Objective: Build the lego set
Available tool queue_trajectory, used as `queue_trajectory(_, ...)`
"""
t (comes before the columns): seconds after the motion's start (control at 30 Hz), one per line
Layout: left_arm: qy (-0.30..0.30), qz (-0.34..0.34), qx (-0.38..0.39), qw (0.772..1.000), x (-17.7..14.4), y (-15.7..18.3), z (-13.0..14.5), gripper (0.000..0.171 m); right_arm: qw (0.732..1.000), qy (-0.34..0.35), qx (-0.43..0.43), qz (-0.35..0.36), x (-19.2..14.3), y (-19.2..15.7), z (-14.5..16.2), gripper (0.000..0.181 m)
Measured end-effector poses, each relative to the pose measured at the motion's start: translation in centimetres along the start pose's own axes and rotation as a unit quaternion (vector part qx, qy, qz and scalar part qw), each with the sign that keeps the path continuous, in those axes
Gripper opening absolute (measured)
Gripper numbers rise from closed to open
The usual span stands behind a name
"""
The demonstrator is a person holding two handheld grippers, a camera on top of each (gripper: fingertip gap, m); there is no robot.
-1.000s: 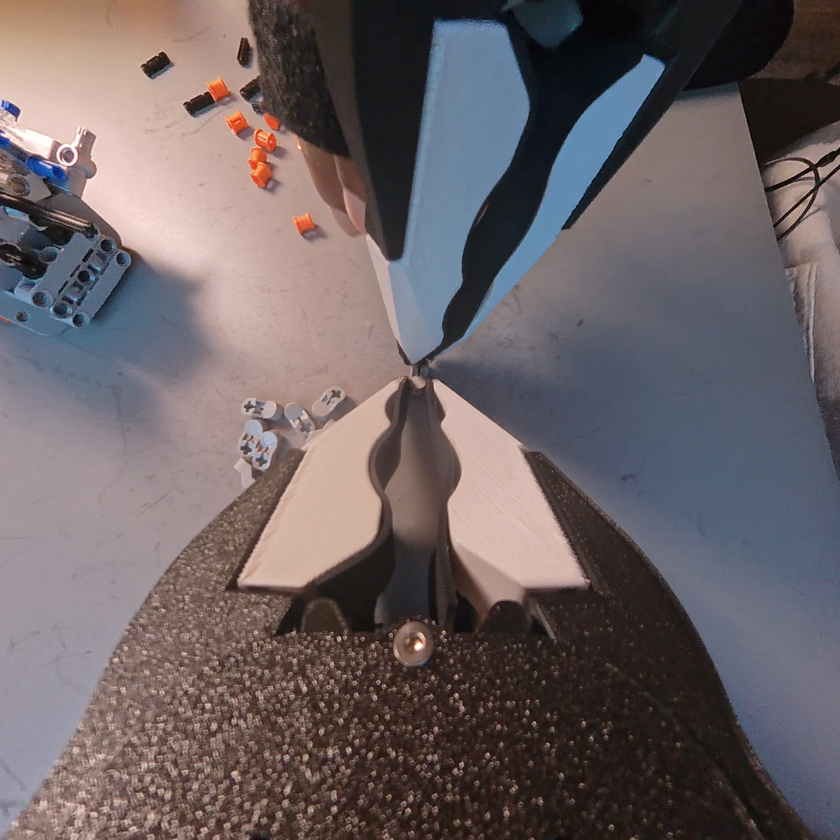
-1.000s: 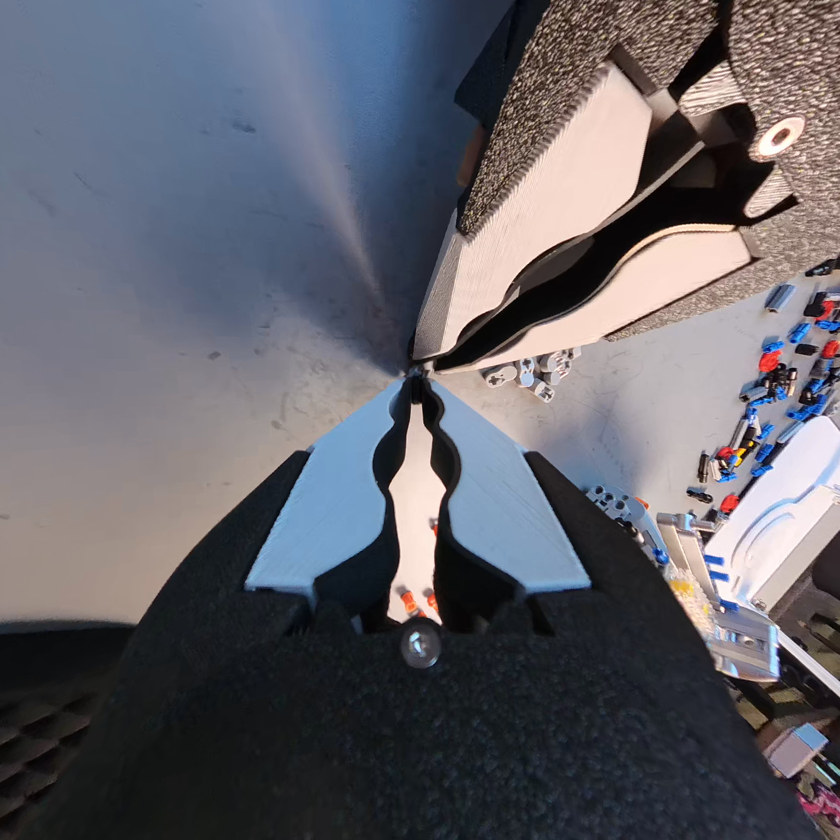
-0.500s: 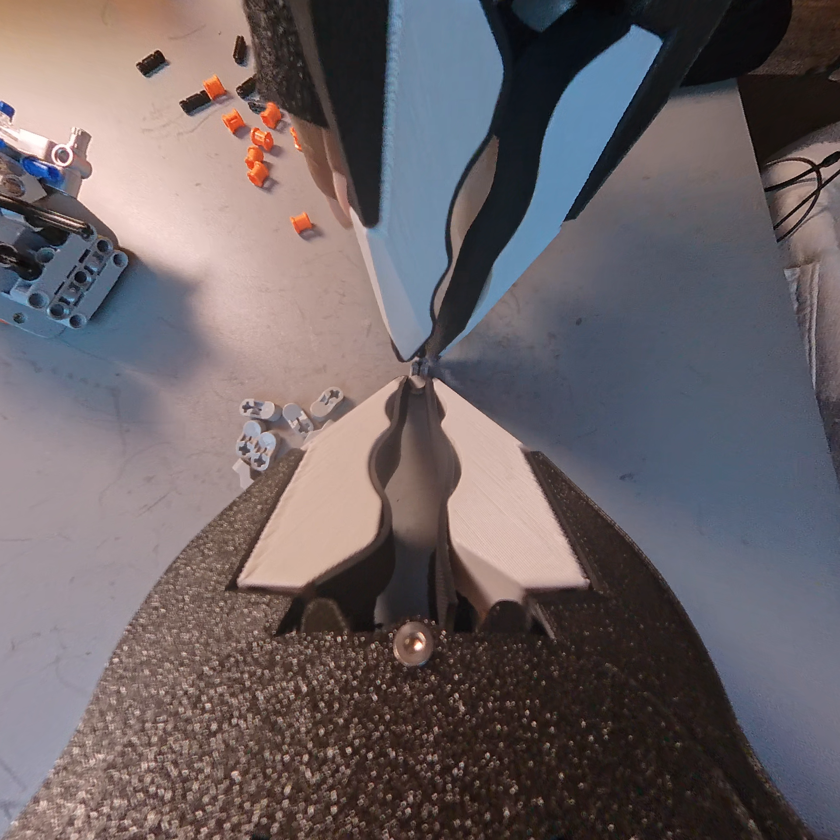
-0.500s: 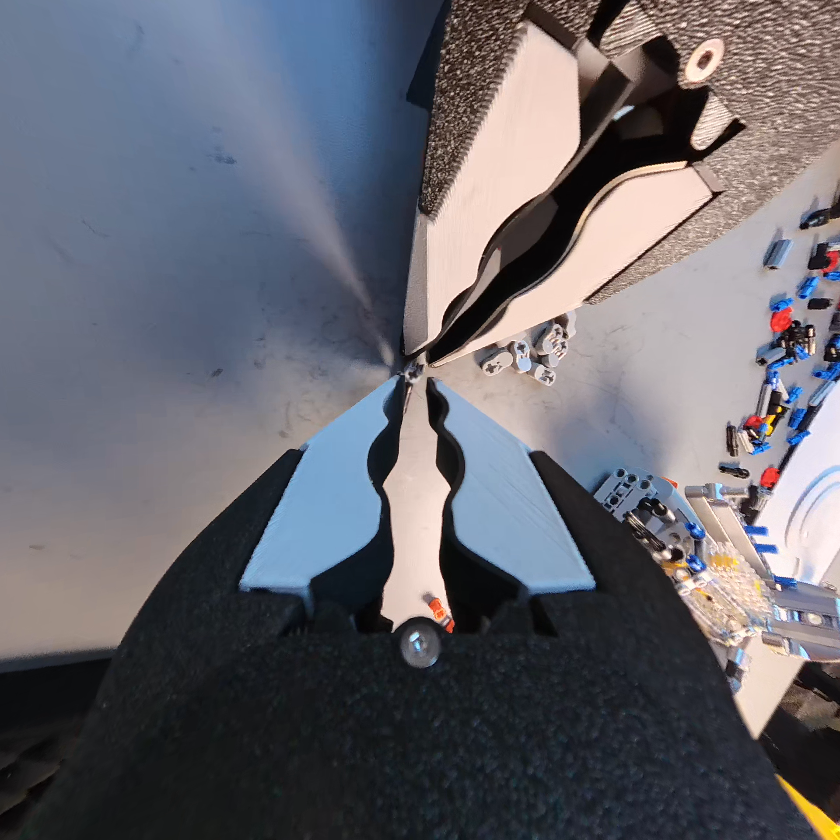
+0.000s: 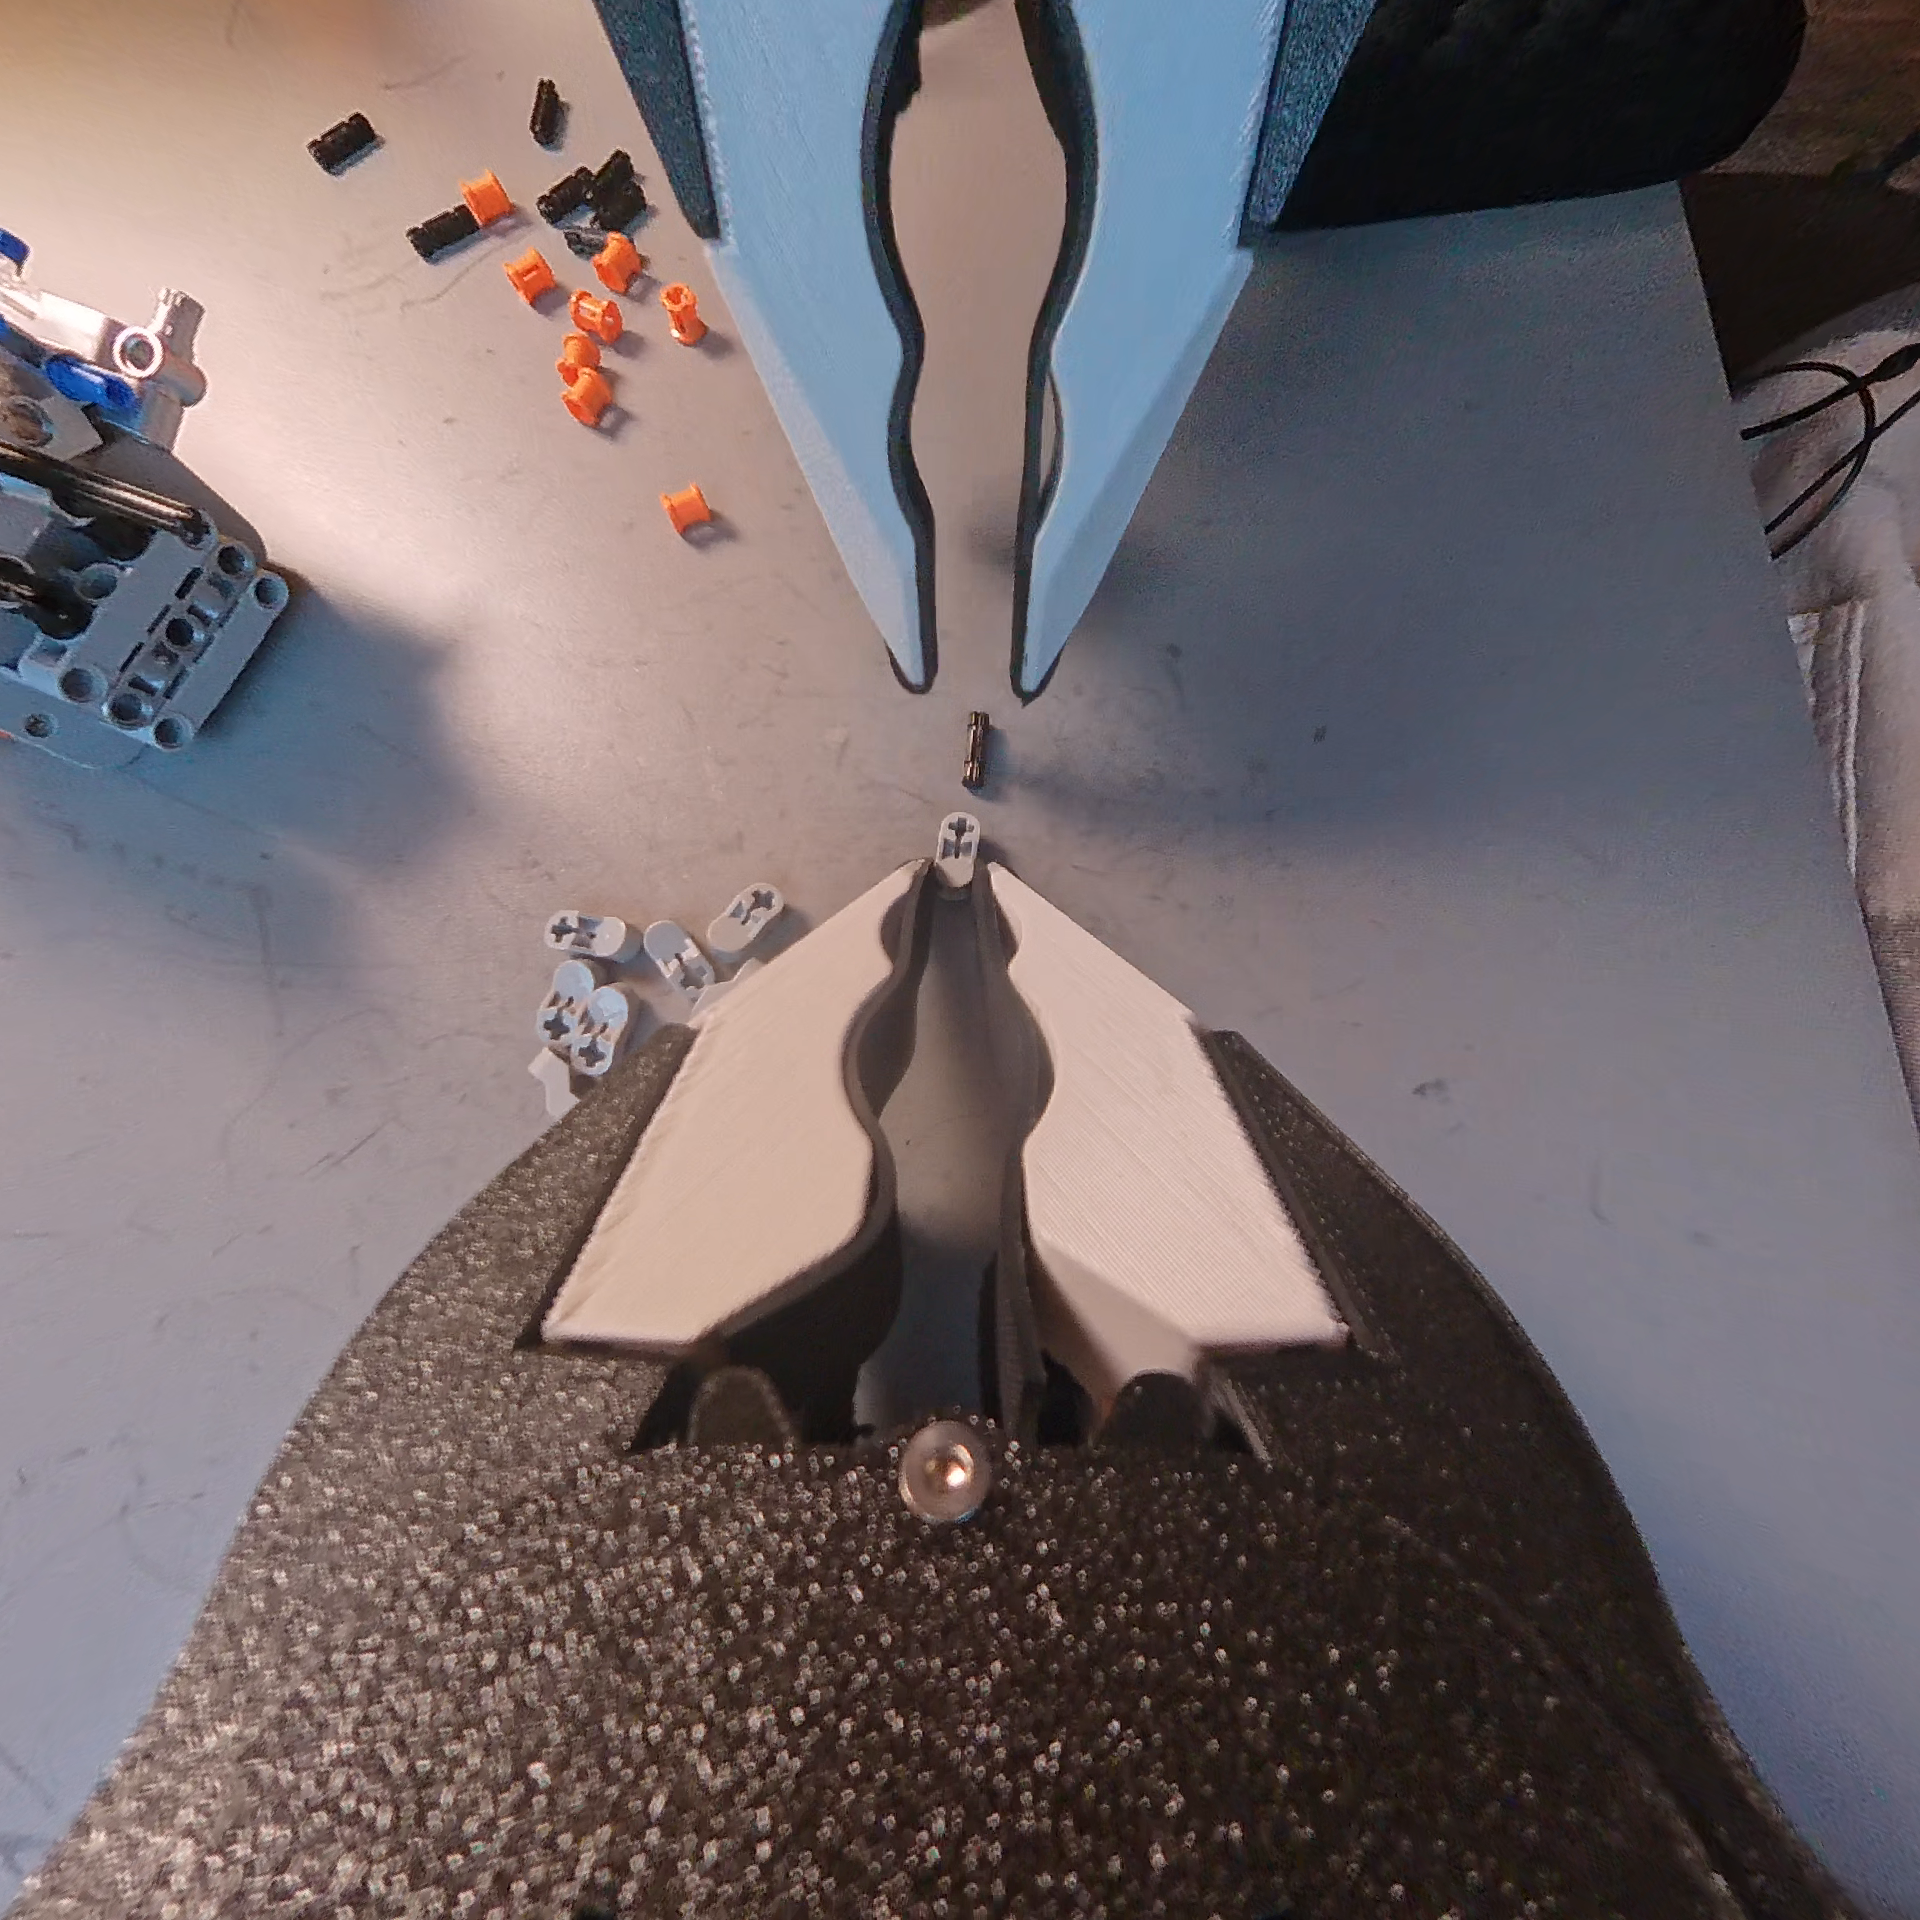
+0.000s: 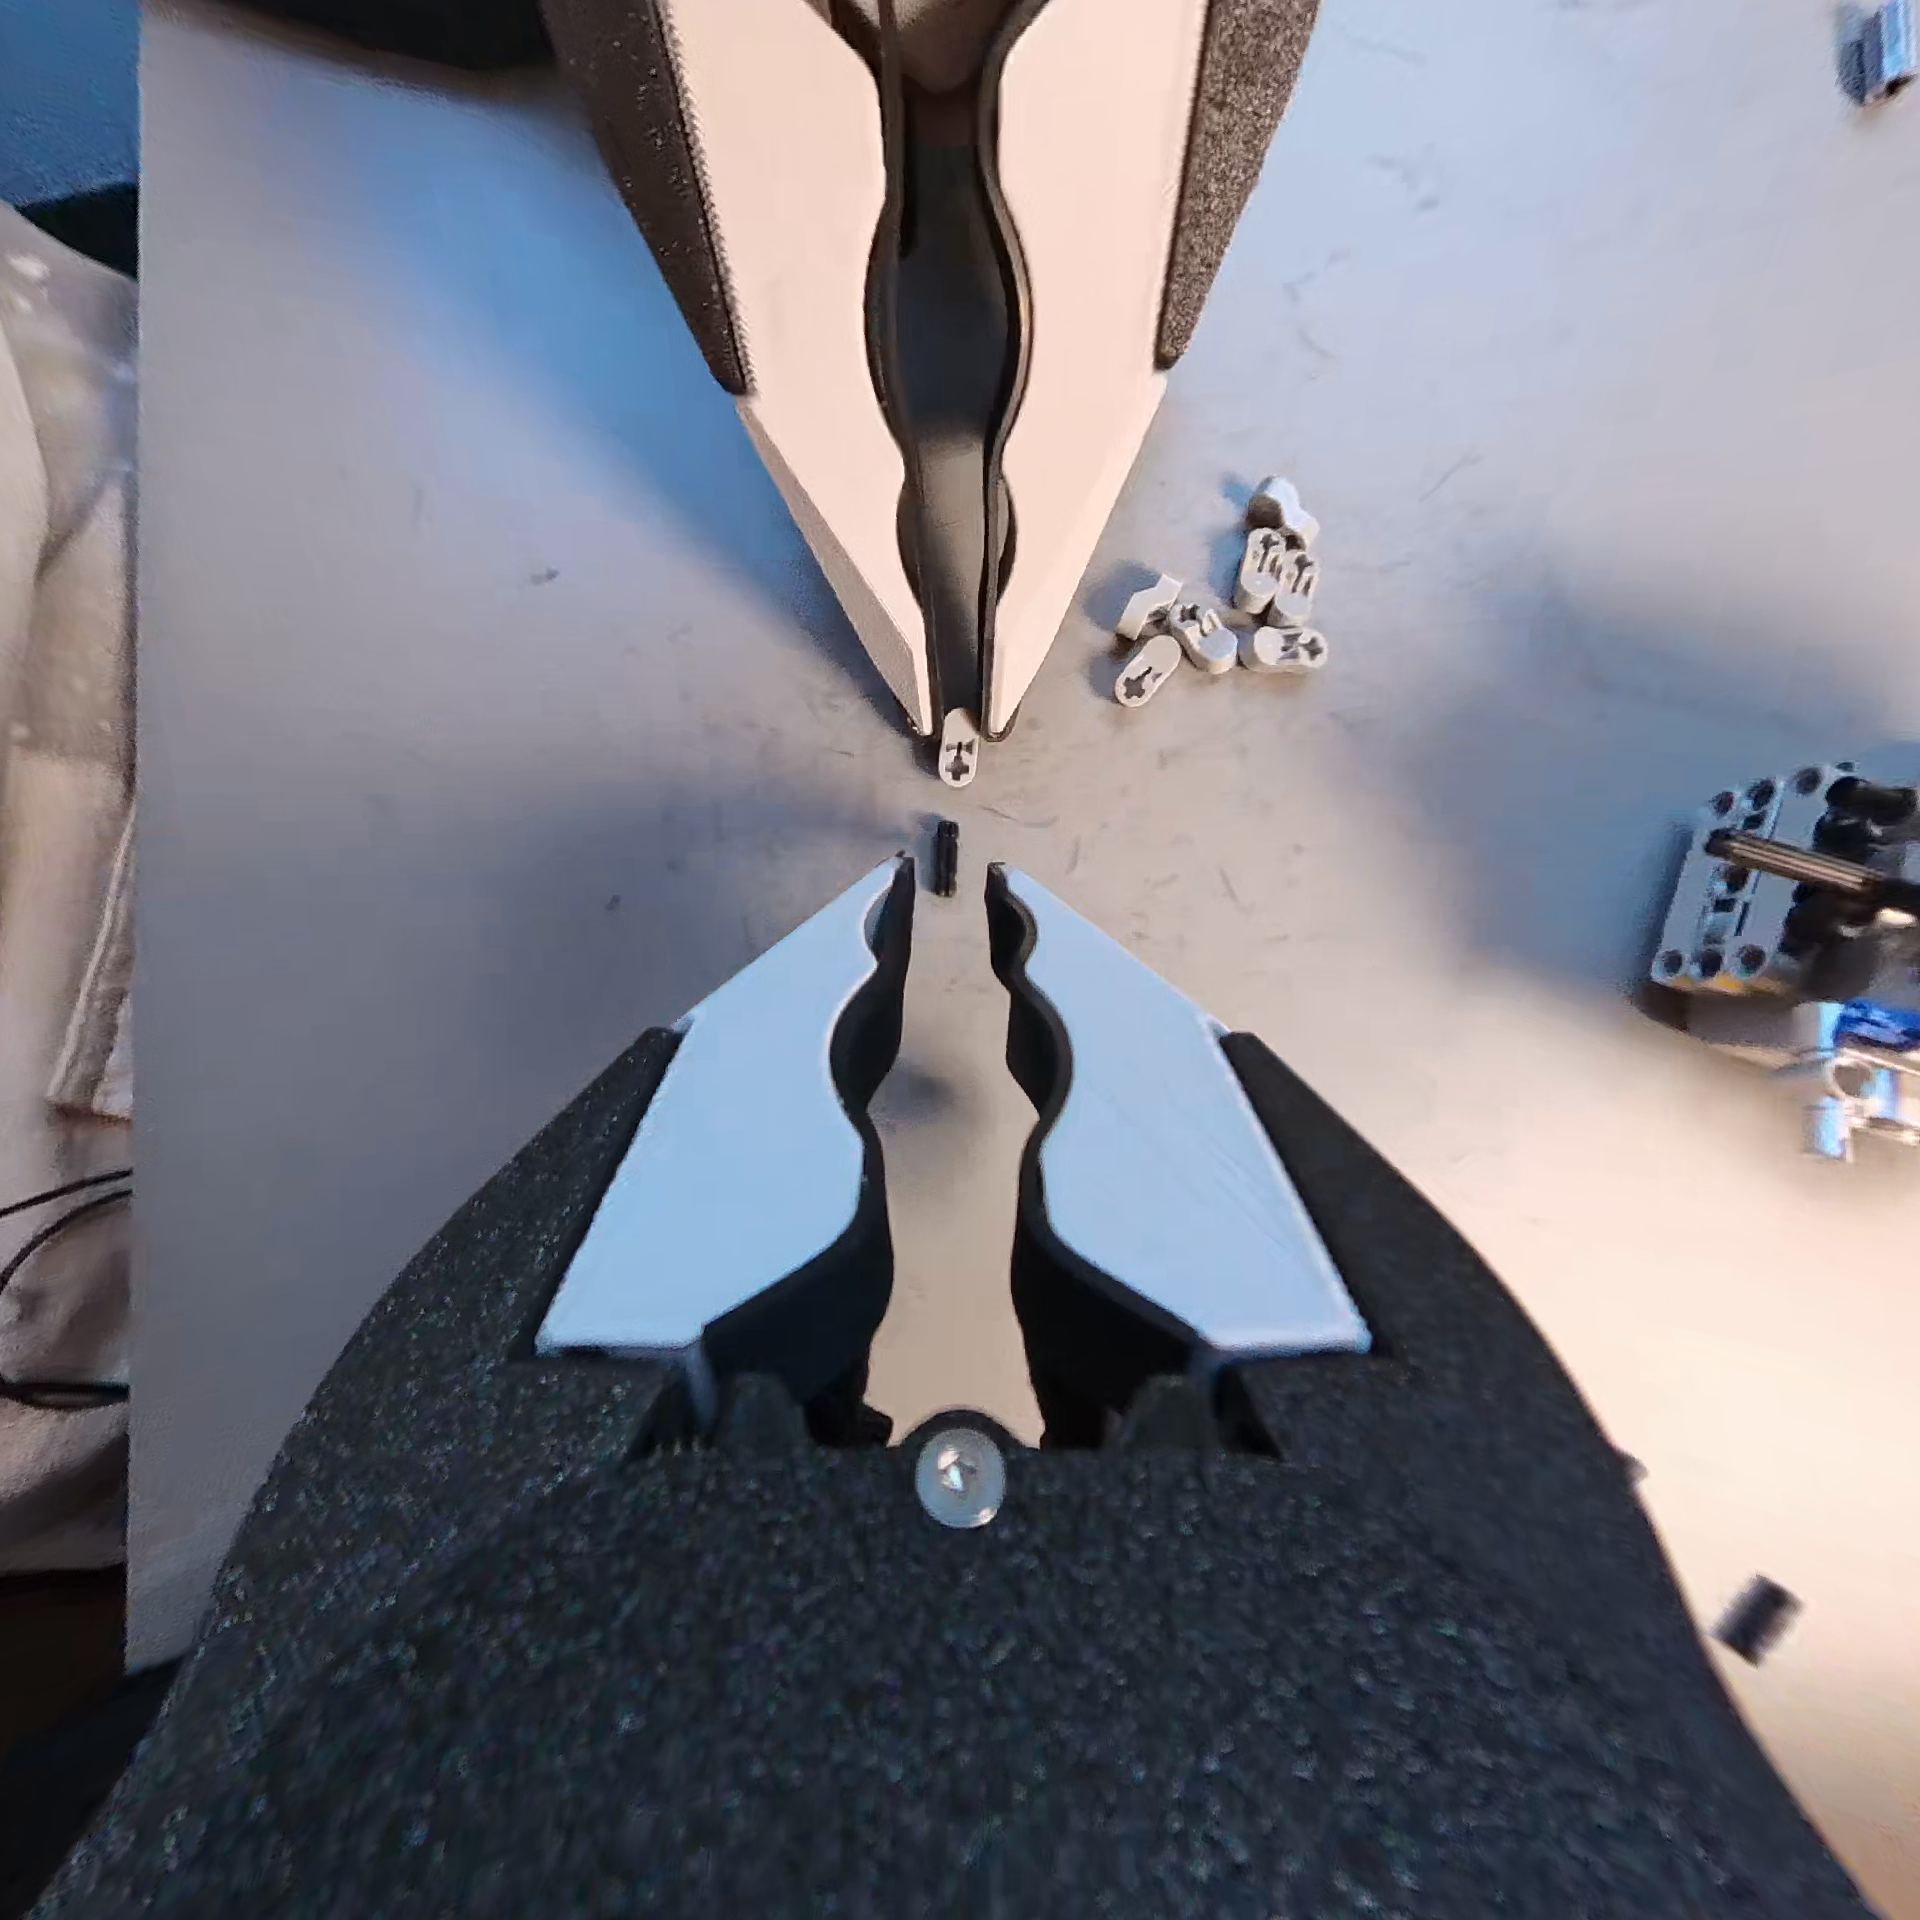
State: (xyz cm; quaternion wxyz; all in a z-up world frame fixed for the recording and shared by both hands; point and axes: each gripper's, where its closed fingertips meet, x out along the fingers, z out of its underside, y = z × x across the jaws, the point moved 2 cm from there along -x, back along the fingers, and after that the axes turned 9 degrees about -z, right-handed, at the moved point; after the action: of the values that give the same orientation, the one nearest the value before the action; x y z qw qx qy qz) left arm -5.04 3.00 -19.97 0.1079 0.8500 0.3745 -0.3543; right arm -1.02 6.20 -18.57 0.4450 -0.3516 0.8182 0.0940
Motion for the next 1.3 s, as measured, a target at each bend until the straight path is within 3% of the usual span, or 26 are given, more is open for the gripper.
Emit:
queue_trajectory(0.43,0.006,-0.004,0.003,1.000,-0.1,0.1,0.0,0.005,0.996,-0.029,-0.064,0.052,1.0,-0.2,0.0,0.003)
queue_trajectory(0.57,0.047,0.014,-0.015,0.999,-1.3,0.2,-1.1,0.017,0.993,-0.019,-0.089,0.072,0.1,-0.4,-1.3,0.003)
queue_trajectory(0.67,0.077,0.023,-0.024,0.996,-2.0,0.4,-2.2,0.014,0.989,-0.023,-0.120,0.087,-0.3,-0.8,-2.1,0.003)
queue_trajectory(1.0,0.089,0.035,-0.017,0.995,-2.2,1.2,-2.6,0.003,0.977,-0.031,-0.176,0.119,-0.9,-1.9,-3.5,0.003)
queue_trajectory(1.17,0.104,0.027,-0.004,0.994,-2.5,1.1,-3.1,0.002,0.981,-0.003,-0.153,0.119,-1.4,-1.8,-3.9,0.003)
queue_trajectory(1.3,0.145,-0.023,0.038,0.988,-3.1,0.4,-4.1,0.002,0.989,0.086,-0.059,0.103,-2.6,-1.3,-4.4,0.004)
